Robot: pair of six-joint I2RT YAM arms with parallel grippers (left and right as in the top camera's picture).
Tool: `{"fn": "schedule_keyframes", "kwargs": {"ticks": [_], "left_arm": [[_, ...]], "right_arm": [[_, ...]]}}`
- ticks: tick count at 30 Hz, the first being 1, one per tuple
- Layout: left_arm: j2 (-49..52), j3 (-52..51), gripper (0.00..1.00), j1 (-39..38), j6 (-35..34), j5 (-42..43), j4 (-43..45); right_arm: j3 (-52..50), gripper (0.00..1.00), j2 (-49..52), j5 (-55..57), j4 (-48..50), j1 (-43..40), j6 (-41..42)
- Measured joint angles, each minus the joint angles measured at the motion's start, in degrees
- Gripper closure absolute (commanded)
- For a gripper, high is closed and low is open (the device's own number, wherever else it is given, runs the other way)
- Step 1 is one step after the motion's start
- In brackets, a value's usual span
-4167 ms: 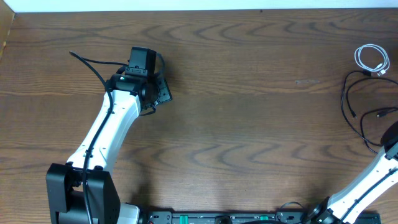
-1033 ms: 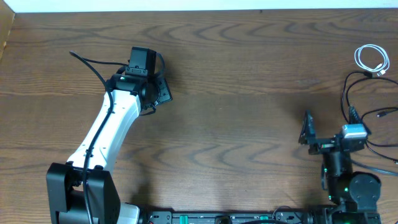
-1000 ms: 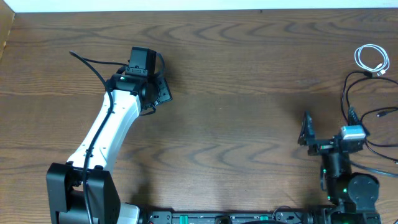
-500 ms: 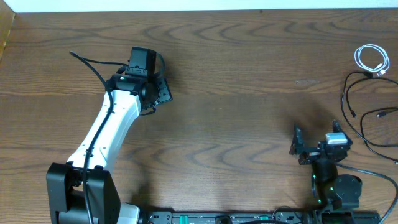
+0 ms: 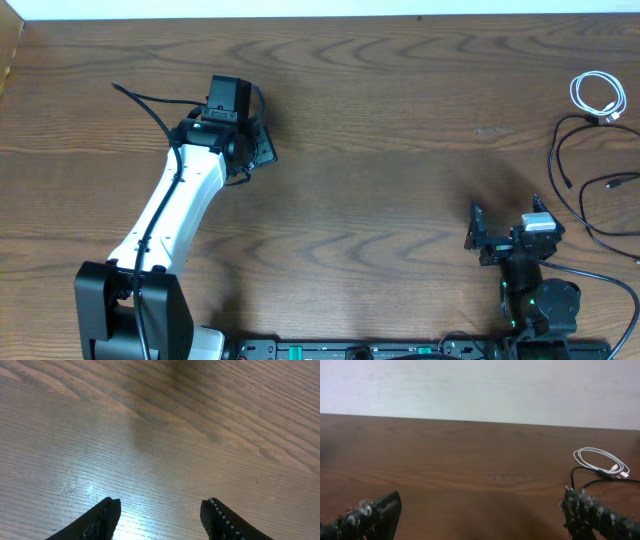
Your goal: Untangle cables
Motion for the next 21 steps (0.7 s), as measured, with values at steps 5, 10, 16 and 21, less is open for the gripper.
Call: {"fn": "schedule_keyframes", "kwargs": {"ticks": [5,10,16,21], "left_arm": [[0.00,0.00,0.43,0.00,0.00,0.00,0.00],[0.00,0.00,0.43,0.00,0.02,-0.07,-0.02],[0.00,0.00,0.43,0.00,0.04,-2.75,-0.46],[0.00,0.00,0.43,0.00,0.04,-3.28,-0.46]], "right_arm": [[0.00,0.01,0.02,0.00,0.00,0.00,0.00],[0.00,0.01,0.02,0.02,0.00,0.00,0.00],[0.00,0.01,0.02,0.00,0.00,0.00,0.00],[0.00,0.01,0.00,0.00,0.00,0.00,0.00]]}}
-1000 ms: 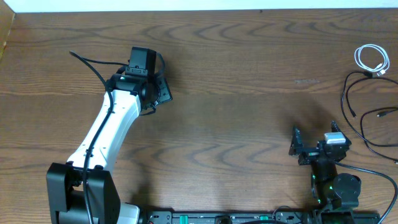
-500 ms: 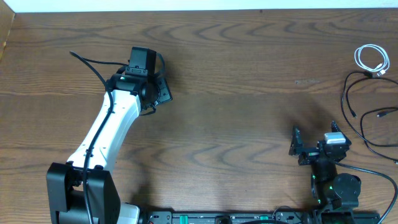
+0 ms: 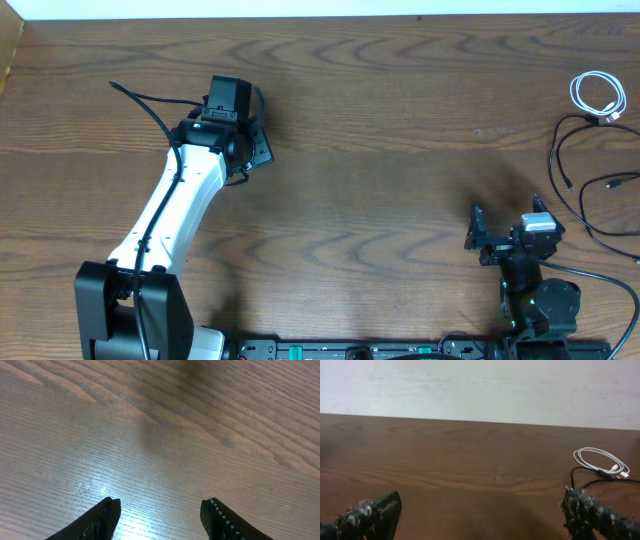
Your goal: Untangle cables
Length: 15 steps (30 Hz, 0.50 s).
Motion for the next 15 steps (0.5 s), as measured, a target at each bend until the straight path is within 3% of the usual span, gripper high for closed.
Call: {"fn": "schedule_keyframes", "kwargs": {"ticks": [8,15], "left_arm": [[-1.11,-0.02,0.42,0.00,0.00,-0.17,0.00],[-12.39,-0.04,0.43,-0.04,1.60,-0.17,3.17]], "right_arm": [[0.00,0.01,0.02,0.02,0.00,0.00,0.00],[0.00,0.01,0.02,0.00,-0.02,0.00,0.00]]}}
